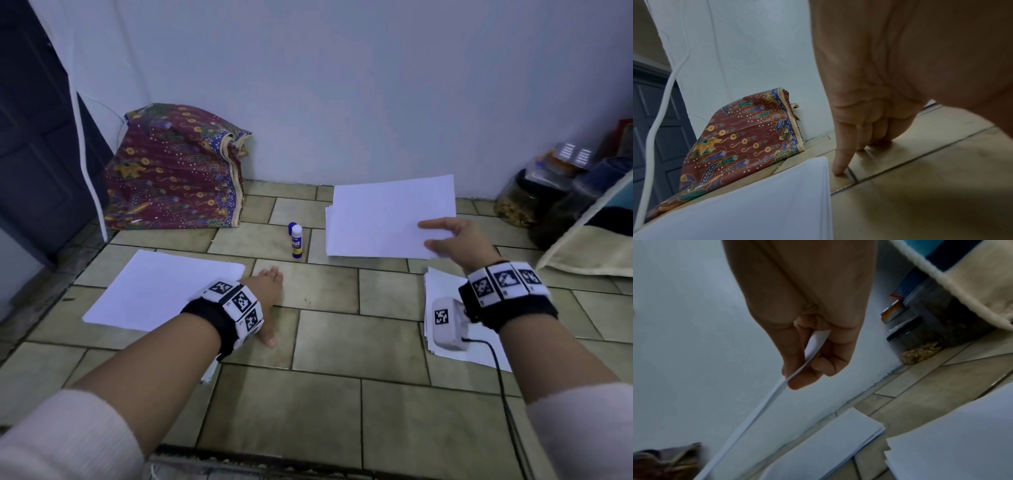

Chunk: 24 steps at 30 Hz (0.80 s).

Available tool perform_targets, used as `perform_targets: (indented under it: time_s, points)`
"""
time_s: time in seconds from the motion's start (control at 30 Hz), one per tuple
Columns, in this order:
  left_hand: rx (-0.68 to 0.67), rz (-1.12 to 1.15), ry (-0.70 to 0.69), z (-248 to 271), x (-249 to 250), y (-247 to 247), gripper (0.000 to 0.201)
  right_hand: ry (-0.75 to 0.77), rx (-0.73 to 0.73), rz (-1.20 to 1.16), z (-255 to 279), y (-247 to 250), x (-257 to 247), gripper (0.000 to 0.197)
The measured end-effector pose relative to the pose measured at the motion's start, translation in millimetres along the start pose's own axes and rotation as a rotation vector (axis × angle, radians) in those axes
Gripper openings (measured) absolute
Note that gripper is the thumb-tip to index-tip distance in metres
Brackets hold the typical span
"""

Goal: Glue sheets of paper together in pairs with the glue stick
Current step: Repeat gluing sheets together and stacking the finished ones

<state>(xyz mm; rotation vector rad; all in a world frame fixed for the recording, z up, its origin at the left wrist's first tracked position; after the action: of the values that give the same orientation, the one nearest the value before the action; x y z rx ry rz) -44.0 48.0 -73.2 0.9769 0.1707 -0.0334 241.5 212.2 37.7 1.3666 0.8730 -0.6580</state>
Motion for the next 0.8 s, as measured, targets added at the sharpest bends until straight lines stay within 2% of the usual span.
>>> perform_targets:
  time_s: [0.17, 0.33, 0.47, 0.6, 0.63, 0.7, 0.73, 0.8]
  points:
    - [-0.024, 0.005, 0.027, -4.3, -0.6, -3.4, 0.144, -0.053, -0.012, 0.134, -26.6, -14.2, 1.6, 0.036]
    - [0.022, 0.035, 0.015, -3.1, -1.1, -4.9, 0.144, -0.084, -0.066, 0.198, -46.3, -32.0, 10.8, 0.035]
    - [-0.009, 0.032, 0.043, -3.5, 0.7, -7.1, 0.142, -0.089, -0.095, 0.283, -60.0, -40.3, 21.4, 0.036]
    - [-0.023, 0.096, 0.063, -1.2, 3.8, -0.3, 0.115, -0.079, -0.127, 0.428, -70.3, -48.9, 31.6, 0.035]
    - [-0.022, 0.091, 0.062, -0.9, 4.2, 0.1, 0.115, -0.074, -0.128, 0.476, -72.6, -50.3, 35.0, 0.034]
    - [-0.051, 0.043, 0.040, 1.5, 5.6, -2.3, 0.130, -0.079, -0.132, 0.576, -75.3, -52.2, 40.7, 0.031]
    - [-0.061, 0.050, 0.046, 2.9, 5.8, -2.6, 0.128, -0.092, -0.137, 0.615, -76.4, -52.9, 42.1, 0.028]
    - [-0.060, 0.095, 0.068, 2.3, 6.1, -1.2, 0.108, -0.122, -0.155, 0.734, -76.5, -53.7, 40.8, 0.027]
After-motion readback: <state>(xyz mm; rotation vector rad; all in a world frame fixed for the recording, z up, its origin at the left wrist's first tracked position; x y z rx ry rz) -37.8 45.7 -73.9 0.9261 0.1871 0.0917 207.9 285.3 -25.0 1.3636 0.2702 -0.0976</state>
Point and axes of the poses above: each hand's wrist, its own z-axis away from the middle knuckle, its own y-axis out of the back of the hand, x = y × z, the point moved 9 cm from there along -z, towards the middle knuckle, and after that the axes turned 7 degrees about x, right-handed, at the moved point
